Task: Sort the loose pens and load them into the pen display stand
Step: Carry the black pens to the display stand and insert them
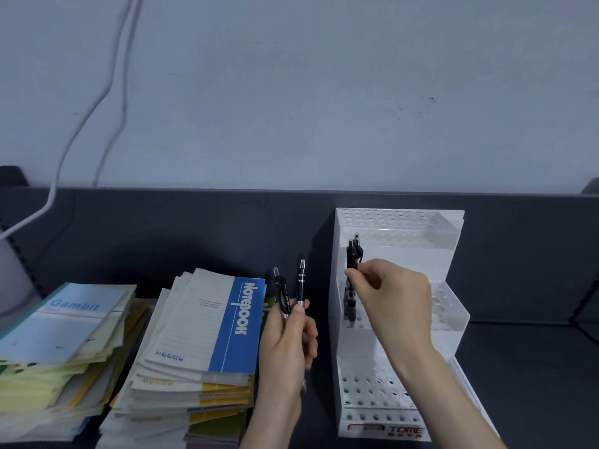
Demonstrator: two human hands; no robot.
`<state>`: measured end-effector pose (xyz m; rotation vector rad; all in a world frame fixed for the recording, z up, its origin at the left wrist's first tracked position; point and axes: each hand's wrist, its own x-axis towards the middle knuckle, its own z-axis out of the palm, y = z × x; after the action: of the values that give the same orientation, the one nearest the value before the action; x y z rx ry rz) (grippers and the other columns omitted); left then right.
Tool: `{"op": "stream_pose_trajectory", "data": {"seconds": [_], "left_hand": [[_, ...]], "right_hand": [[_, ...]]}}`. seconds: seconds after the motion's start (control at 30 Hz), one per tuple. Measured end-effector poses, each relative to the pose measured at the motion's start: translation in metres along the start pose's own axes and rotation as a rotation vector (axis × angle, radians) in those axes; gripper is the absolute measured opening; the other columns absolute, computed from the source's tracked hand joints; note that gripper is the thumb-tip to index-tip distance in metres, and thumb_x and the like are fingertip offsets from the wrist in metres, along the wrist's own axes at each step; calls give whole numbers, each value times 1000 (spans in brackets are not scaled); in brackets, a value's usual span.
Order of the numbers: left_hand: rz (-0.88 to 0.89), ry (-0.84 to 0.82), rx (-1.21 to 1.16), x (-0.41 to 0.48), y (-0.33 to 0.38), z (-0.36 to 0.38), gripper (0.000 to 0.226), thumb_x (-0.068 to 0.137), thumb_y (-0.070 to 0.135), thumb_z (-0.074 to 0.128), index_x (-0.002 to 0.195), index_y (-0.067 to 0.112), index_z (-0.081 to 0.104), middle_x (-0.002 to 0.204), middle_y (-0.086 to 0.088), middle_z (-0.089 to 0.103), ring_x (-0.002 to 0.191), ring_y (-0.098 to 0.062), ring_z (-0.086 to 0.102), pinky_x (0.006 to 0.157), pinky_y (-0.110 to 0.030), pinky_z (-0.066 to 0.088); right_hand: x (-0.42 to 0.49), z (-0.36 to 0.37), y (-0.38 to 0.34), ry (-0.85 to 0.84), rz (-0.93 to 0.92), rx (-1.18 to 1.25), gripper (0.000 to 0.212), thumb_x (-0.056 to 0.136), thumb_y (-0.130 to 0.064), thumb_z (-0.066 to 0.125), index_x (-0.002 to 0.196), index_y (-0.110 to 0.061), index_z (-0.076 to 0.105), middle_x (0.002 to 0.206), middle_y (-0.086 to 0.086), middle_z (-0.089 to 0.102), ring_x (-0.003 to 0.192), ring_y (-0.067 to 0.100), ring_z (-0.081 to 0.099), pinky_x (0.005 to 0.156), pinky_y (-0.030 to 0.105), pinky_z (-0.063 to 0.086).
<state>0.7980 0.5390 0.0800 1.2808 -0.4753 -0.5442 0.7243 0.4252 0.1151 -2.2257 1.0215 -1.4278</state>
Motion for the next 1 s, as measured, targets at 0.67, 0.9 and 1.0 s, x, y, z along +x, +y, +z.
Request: {"op": "stream_pose_trajectory", "data": {"seconds": [0.67,0.9,1.0], "left_hand": [[55,-222,48,-7,-5,6,20,100,20,46,98,8,61,67,-5,59,54,-14,49,46,-23,34],[47,-233,56,-7,-6,14,18,100,19,47,97,7,60,69,-3,60,54,-14,52,45,-22,37],[14,-77,15,-4,-8,11,17,98,19,49,94,11,63,65,0,58,49,-9,47,41,-18,31]], "right_hand": [[-30,-25,-6,-220,246,436,18,75,-20,78,73,-36,70,68,-16,70,64,-1,64,62,10,48],[-20,-36,-4,-144,370,620,10,73,-12,78,69,-16,70,62,2,68,58,12,62,60,26,50],[3,-52,0,106,381,694,8,76,-13,76,77,-12,68,67,6,70,63,17,67,66,30,54]]}}
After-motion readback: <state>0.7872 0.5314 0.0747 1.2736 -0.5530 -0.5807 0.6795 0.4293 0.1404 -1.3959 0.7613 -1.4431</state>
